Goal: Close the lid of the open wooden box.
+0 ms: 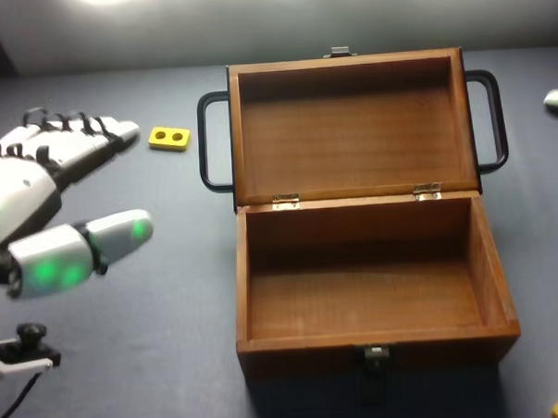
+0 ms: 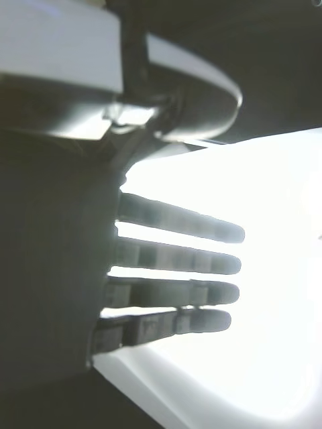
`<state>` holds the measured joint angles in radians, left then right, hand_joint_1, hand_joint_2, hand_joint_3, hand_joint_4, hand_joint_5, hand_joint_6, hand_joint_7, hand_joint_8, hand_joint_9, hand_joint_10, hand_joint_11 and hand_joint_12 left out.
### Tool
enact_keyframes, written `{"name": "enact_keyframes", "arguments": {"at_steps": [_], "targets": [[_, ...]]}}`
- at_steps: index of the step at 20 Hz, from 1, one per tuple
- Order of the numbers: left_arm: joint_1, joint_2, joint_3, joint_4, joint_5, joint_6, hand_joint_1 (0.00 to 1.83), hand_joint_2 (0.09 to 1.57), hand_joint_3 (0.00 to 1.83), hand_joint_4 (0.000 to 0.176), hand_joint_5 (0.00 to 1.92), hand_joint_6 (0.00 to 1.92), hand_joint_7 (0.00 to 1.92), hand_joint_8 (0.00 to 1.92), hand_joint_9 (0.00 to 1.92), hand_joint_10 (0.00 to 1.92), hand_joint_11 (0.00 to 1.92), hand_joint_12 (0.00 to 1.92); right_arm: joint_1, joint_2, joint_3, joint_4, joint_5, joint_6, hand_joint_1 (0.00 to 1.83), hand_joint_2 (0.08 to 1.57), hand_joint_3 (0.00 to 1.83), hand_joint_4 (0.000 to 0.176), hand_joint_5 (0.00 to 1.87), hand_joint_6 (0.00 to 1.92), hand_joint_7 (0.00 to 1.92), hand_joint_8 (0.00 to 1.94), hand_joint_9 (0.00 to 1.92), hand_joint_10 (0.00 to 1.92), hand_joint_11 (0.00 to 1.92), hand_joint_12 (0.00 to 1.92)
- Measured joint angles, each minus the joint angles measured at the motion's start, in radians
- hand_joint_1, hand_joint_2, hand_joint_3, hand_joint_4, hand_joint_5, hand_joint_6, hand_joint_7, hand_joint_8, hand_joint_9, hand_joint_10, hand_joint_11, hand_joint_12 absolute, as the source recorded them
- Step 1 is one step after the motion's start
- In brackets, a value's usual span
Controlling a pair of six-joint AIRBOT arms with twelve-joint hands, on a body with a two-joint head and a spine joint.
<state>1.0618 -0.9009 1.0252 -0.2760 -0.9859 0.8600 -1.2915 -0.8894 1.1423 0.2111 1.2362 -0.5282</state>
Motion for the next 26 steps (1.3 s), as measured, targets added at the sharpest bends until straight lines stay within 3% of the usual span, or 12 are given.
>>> {"name": "enact_keyframes", "arguments": {"at_steps": [2,3,5,15,23,26], "targets": [[-0.063,-0.024,0.035,-0.005,0.072,-0.002,0.0,1.22,0.0,0.0,0.05,0.0,0.04,0.0,0.04,0.0,0.0,0.23,0.008,-0.001,0.018,0.044,-0.061,-0.001,0.22,1.44,0.0,0.0,0.34,0.0,0.35,0.0,0.32,0.0,0.32,0.0],[-0.085,-0.038,0.064,0.033,0.127,0.002,0.0,1.22,0.0,0.0,0.06,0.0,0.05,0.0,0.04,0.0,0.0,0.2,0.003,0.0,0.028,0.04,-0.097,-0.001,0.19,1.43,0.0,0.0,0.34,0.0,0.34,0.0,0.31,0.0,0.31,0.0],[-0.124,-0.064,0.084,0.042,0.218,0.002,0.0,1.27,0.01,0.0,0.07,0.0,0.05,0.01,0.03,0.0,0.0,0.07,0.016,-0.011,0.044,0.037,-0.148,-0.002,0.18,1.45,0.01,0.0,0.32,0.0,0.32,0.0,0.28,0.0,0.28,0.0],[-0.15,-0.055,0.091,0.084,0.266,0.005,0.0,1.25,0.0,0.0,0.02,0.0,0.04,0.0,0.05,0.01,0.05,0.03,0.037,-0.007,0.059,0.008,-0.167,-0.001,0.19,1.46,0.0,0.0,0.31,0.0,0.31,0.0,0.26,0.0,0.27,0.0],[-0.223,-0.084,0.138,0.147,0.389,0.004,0.0,1.36,0.03,0.0,0.04,0.01,0.05,0.01,0.04,0.0,0.03,0.02,0.151,-0.024,0.131,-0.077,-0.312,0.001,0.11,1.45,0.0,0.0,0.32,0.01,0.35,0.01,0.3,0.01,0.3,0.03],[-0.231,-0.096,0.15,0.16,0.413,0.004,0.0,1.32,0.0,0.0,0.06,0.0,0.05,0.0,0.05,0.0,0.05,0.02,0.196,-0.05,0.161,-0.119,-0.376,0.008,0.05,1.46,0.0,0.0,0.32,0.0,0.33,0.0,0.29,0.0,0.3,0.02]]}}
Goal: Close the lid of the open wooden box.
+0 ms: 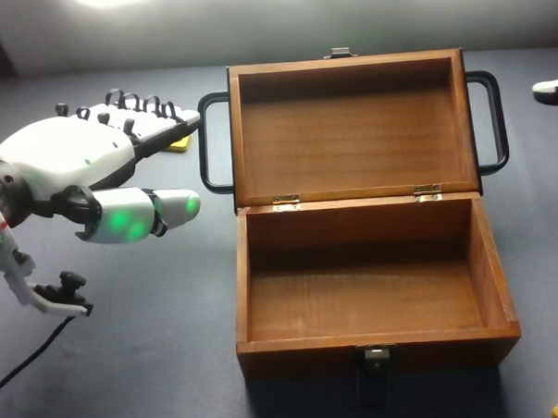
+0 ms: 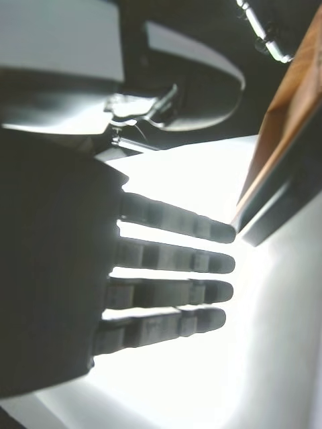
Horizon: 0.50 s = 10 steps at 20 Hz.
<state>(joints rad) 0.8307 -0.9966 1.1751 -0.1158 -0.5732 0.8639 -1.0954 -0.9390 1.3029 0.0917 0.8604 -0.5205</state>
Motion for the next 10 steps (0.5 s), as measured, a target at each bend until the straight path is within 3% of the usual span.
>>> {"name": "enact_keyframes", "arguments": {"at_steps": [10], "targets": [[-0.008,-0.014,0.016,0.005,0.043,0.001,0.0,1.33,0.0,0.0,0.04,0.0,0.04,0.0,0.05,0.0,0.05,0.02,0.124,-0.08,0.08,-0.195,-0.2,0.056,0.0,1.46,0.0,0.0,0.28,0.0,0.3,0.01,0.27,0.01,0.29,0.02]]}}
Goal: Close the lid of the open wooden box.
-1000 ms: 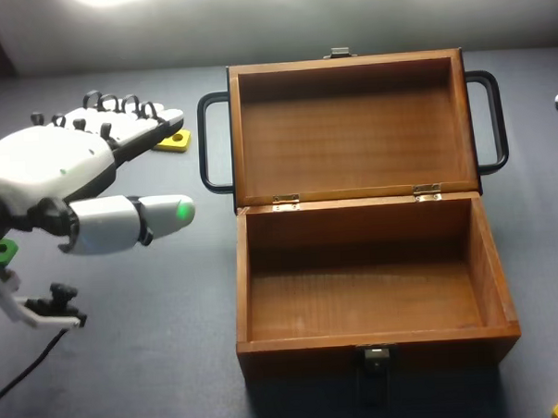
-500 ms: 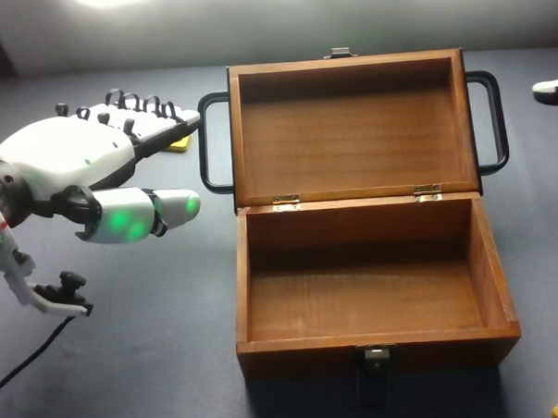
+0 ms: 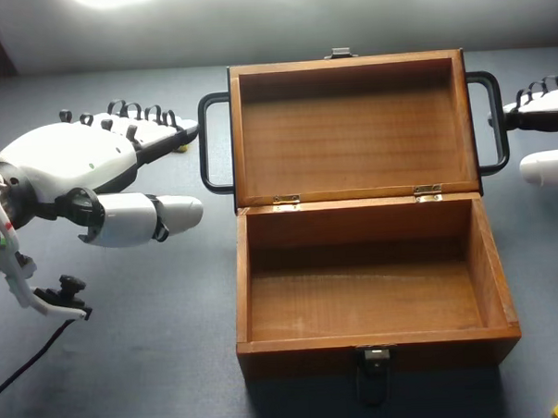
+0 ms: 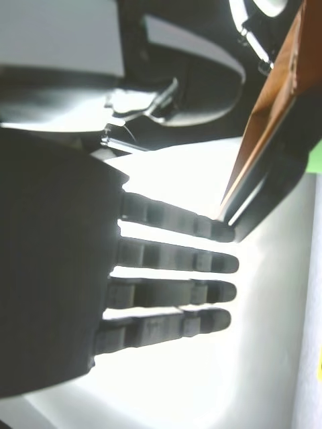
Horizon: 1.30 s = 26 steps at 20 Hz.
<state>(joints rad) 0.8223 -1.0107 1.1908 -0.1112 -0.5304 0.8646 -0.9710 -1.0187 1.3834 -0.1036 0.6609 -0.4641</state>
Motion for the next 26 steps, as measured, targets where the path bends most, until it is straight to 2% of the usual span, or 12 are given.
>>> {"name": "enact_keyframes", "arguments": {"at_steps": [3,4,9,14,18,23,26], "targets": [[-0.013,-0.003,0.006,0.011,0.011,0.002,0.0,1.3,0.0,0.0,0.01,0.0,0.04,0.0,0.06,0.0,0.07,0.03,0.019,-0.006,0.005,-0.021,-0.023,0.001,0.0,1.48,0.01,0.0,0.28,0.0,0.31,0.01,0.28,0.01,0.3,0.02],[-0.02,-0.005,0.01,0.019,0.022,0.002,0.0,1.32,0.0,0.0,0.04,0.01,0.07,0.02,0.1,0.02,0.14,0.06,0.02,-0.008,0.006,-0.026,-0.031,0.004,0.0,1.48,0.01,0.0,0.28,0.0,0.31,0.01,0.28,0.01,0.3,0.02],[-0.049,-0.035,0.036,0.038,0.06,0.002,0.0,1.36,0.0,0.0,0.1,0.0,0.13,0.01,0.12,0.01,0.1,0.04,0.027,-0.018,0.013,-0.063,-0.055,0.019,0.0,1.49,0.0,0.0,0.27,0.0,0.28,0.0,0.27,0.0,0.3,0.02],[-0.068,-0.046,0.053,0.05,0.101,0.002,0.0,1.35,0.0,0.0,0.06,0.01,0.08,0.0,0.08,0.0,0.08,0.03,0.059,-0.029,0.024,-0.078,-0.077,0.02,0.0,1.52,0.0,0.0,0.28,0.0,0.28,0.0,0.27,0.0,0.3,0.02],[-0.072,-0.072,0.069,0.073,0.163,0.002,0.0,1.36,0.0,0.0,0.09,0.01,0.1,0.01,0.09,0.01,0.1,0.04,0.063,-0.033,0.025,-0.078,-0.069,0.023,0.0,1.51,0.0,0.0,0.28,0.0,0.27,0.0,0.26,0.0,0.29,0.02],[-0.098,-0.101,0.116,0.076,0.186,0.002,0.0,1.36,0.0,0.0,0.04,0.0,0.08,0.0,0.1,0.01,0.1,0.03,0.063,-0.035,0.026,-0.077,-0.073,0.022,0.0,1.51,0.0,0.0,0.28,0.0,0.28,0.01,0.26,0.01,0.28,0.01],[-0.108,-0.103,0.116,0.079,0.201,0.002,0.0,1.37,0.01,0.0,0.02,0.0,0.09,0.01,0.12,0.01,0.11,0.04,0.063,-0.035,0.026,-0.077,-0.074,0.023,0.01,1.5,0.0,0.0,0.3,0.0,0.28,0.0,0.27,0.0,0.29,0.02]]}}
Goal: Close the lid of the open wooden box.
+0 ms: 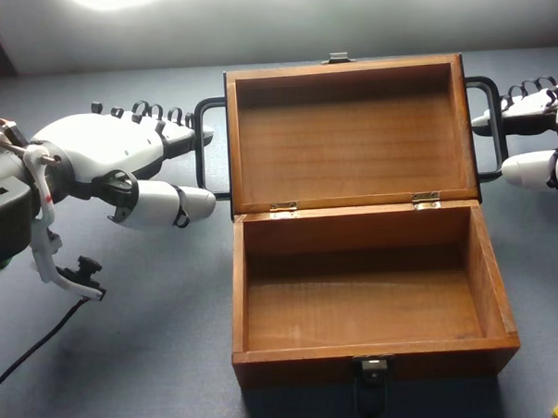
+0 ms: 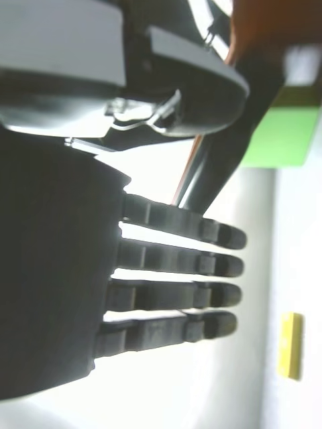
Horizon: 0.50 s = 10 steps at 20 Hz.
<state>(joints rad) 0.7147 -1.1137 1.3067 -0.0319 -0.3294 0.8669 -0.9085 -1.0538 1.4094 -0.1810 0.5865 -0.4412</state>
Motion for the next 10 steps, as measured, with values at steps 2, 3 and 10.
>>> {"name": "enact_keyframes", "arguments": {"at_steps": [2,3,10], "targets": [[0.0,0.011,-0.02,0.001,-0.001,0.0,0.0,1.37,0.0,0.0,0.03,0.01,0.09,0.0,0.1,0.0,0.1,0.03,0.0,0.0,-0.001,0.0,0.0,0.005,0.03,1.51,0.0,0.0,0.29,0.0,0.27,0.0,0.25,0.0,0.28,0.02],[0.0,0.027,-0.039,0.012,-0.003,0.0,0.0,1.37,0.0,0.0,0.03,0.01,0.07,0.0,0.07,0.0,0.07,0.02,0.0,0.002,-0.004,0.0,0.007,0.008,0.07,1.51,0.0,0.0,0.29,0.0,0.28,0.0,0.26,0.0,0.28,0.02],[0.028,0.113,-0.142,0.016,-0.164,0.001,0.0,1.37,0.0,0.0,0.0,0.0,0.02,0.0,0.02,0.0,0.0,0.0,0.0,0.042,-0.071,0.016,0.098,0.026,0.06,1.48,0.0,0.0,0.27,0.0,0.28,0.0,0.25,0.0,0.26,0.01]]}}
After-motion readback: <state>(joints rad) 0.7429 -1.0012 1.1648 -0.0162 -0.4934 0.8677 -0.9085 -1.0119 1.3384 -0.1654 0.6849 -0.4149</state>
